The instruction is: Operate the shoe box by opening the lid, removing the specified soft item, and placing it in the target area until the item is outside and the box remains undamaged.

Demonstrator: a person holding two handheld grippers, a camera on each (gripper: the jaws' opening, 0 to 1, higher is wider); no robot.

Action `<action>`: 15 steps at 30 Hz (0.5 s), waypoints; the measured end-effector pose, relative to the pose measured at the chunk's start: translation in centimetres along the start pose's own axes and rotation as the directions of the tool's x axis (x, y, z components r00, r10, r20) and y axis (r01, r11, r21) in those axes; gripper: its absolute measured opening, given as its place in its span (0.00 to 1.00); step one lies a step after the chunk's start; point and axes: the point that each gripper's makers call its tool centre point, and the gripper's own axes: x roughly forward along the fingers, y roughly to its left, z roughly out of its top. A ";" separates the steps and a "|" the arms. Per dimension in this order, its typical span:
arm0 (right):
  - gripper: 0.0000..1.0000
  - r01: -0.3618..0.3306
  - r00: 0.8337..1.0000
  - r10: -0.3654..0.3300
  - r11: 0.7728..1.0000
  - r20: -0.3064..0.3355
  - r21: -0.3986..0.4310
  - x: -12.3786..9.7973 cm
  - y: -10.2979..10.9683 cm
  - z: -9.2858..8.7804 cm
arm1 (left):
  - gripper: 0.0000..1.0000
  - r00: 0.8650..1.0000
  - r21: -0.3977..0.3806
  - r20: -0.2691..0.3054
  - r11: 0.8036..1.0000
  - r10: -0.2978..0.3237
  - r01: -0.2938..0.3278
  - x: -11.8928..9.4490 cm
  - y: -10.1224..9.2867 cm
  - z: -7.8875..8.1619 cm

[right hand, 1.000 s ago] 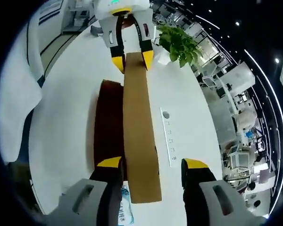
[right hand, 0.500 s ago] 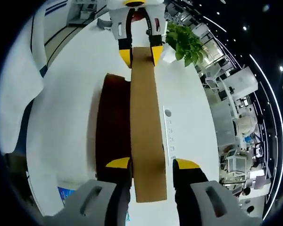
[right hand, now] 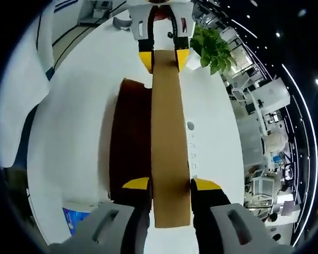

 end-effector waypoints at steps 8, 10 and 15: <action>0.28 0.024 0.999 -0.023 1.000 0.030 -0.004 -0.1 0.0 0.3 | 0.30 0.999 0.018 -0.023 0.999 0.029 -0.029 0.1 -0.1 -0.2; 0.28 0.028 0.999 -0.028 1.000 0.030 -0.005 -0.1 0.1 0.3 | 0.30 0.999 0.027 -0.027 0.999 0.043 -0.043 0.0 -0.2 -0.1; 0.28 0.042 0.999 -0.042 0.999 0.028 0.004 0.0 0.2 0.4 | 0.30 0.998 0.039 -0.031 0.997 0.061 -0.059 0.0 -0.1 -0.1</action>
